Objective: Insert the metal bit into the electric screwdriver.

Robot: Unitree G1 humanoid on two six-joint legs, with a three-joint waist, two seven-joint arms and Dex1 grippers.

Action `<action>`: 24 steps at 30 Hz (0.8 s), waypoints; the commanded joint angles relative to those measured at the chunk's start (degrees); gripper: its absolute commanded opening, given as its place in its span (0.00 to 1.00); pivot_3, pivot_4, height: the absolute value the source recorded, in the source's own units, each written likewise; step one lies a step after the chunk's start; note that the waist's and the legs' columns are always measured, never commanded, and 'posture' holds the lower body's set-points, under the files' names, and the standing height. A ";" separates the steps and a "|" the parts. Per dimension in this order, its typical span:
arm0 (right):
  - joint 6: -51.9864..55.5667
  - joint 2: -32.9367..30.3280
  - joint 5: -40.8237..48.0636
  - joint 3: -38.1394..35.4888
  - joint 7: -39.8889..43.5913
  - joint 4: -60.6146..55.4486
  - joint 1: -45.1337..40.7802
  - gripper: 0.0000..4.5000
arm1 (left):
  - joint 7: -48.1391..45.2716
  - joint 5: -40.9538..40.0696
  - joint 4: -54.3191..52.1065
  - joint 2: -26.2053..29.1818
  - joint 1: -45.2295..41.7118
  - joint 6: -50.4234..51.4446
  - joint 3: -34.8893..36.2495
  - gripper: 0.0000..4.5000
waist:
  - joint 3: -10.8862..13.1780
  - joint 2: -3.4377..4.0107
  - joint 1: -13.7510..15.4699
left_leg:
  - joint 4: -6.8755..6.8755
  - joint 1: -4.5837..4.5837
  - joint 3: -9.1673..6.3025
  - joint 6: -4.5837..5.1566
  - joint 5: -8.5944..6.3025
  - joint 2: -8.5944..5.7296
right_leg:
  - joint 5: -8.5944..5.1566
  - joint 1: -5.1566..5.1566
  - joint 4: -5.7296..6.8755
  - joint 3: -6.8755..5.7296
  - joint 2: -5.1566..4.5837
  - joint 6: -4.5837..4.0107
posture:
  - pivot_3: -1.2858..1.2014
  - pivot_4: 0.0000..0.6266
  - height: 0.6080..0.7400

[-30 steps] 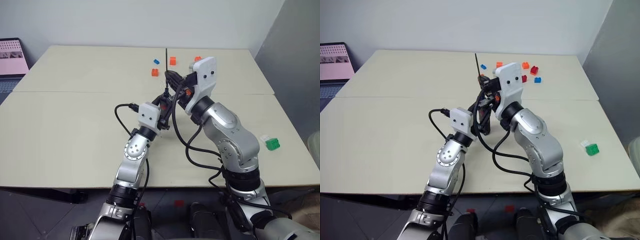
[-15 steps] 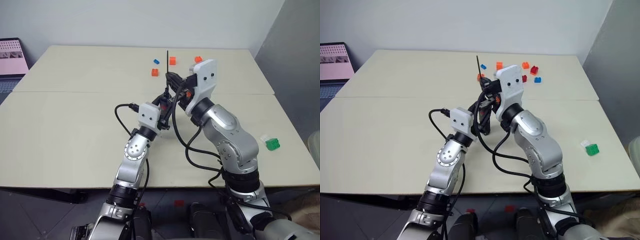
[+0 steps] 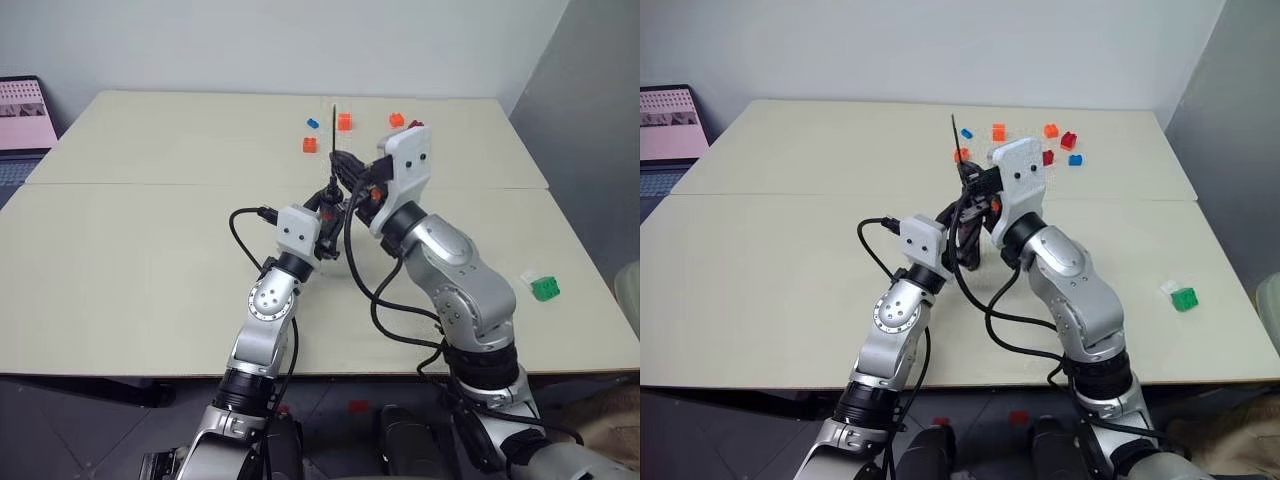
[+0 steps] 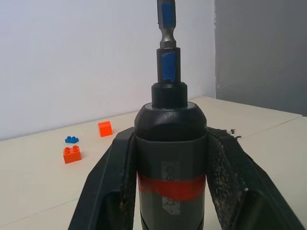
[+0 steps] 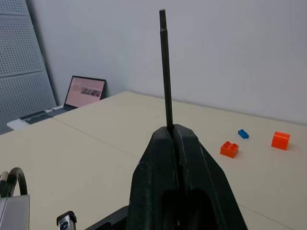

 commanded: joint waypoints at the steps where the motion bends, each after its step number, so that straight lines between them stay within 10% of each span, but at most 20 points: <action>1: 1.01 0.78 1.40 -0.23 0.28 -2.05 -0.31 0.00 | 0.60 0.65 -1.39 -0.08 -0.19 -0.42 0.19 0.36 | 0.00 0.00 0.00 | 0.00 0.00 0.00 0.00 0.00 0.00 | 0.00 0.00 0.01 0.00 0.00 0.00 | 0.52 0.24 1.00; 24: 5.95 0.12 2.64 -0.69 0.15 -2.45 -1.90 0.00 | -0.03 0.64 -1.30 0.11 0.06 -1.07 -0.25 0.36 | 0.00 0.00 -0.02 | -0.01 0.00 0.00 0.00 0.00 0.00 | 0.00 -0.01 0.00 0.00 0.00 -0.01 | 0.52 0.24 1.00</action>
